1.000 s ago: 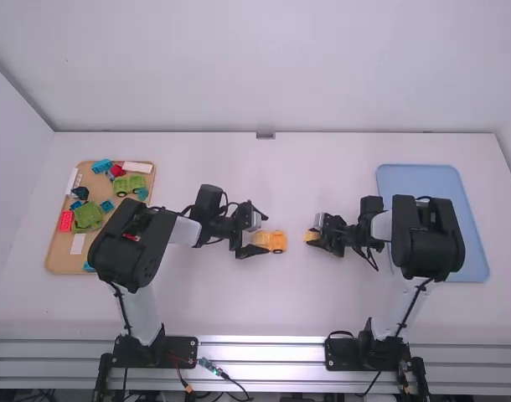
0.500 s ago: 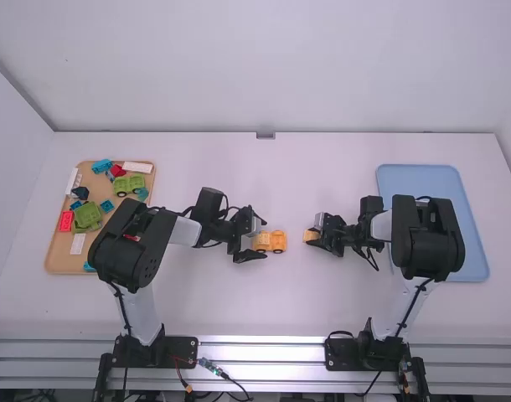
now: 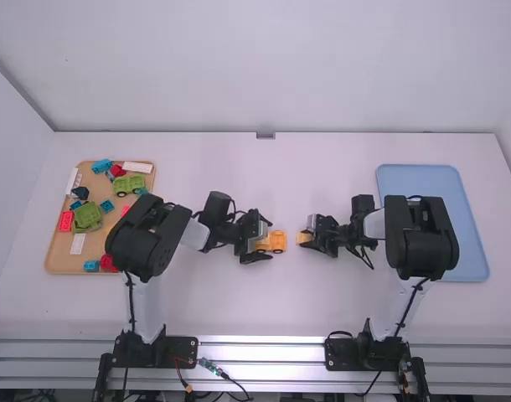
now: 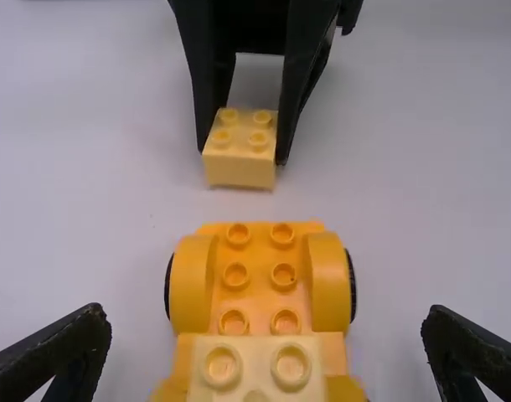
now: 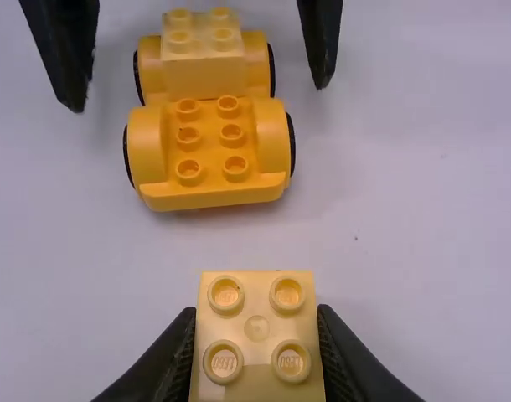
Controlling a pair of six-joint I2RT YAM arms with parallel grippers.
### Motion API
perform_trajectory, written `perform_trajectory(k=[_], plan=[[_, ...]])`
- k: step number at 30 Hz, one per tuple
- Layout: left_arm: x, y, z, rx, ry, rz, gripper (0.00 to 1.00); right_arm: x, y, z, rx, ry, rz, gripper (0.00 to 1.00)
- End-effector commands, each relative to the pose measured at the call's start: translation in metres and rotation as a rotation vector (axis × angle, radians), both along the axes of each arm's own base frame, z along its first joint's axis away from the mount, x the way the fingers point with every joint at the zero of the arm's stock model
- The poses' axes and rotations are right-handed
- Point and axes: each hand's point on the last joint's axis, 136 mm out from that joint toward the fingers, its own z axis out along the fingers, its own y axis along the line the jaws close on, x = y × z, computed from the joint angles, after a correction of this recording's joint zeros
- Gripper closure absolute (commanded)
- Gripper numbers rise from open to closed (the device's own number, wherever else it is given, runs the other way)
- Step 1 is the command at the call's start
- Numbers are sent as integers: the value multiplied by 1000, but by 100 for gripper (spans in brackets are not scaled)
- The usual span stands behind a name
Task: Assemble lego blocks to make yellow taxi
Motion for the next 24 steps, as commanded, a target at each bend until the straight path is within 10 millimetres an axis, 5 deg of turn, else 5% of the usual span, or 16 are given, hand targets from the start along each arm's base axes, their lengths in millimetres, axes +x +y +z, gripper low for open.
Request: perform_trajectory(k=[1, 4, 7, 9, 16, 24], plan=[[-6, 1, -8, -30, 81, 6, 1, 1, 2, 0, 21, 10, 3, 75], [-8, -2, -5, -51, 71, -17, 4, 0, 3, 3, 39, 9, 7, 76], [-8, -3, -6, -41, 63, -12, 31, 0, 7, 12, 92, 2, 17, 75], [-6, -2, -9, -25, 63, 1, 36, 1, 8, 14, 103, 1, 19, 75], [-5, 5, -23, 53, -7, -3, 48, 8, 10, 21, 120, 44, 4, 74], [11, 20, -39, 167, -52, 73, 47, 7, 26, 28, 114, 67, 55, 75]])
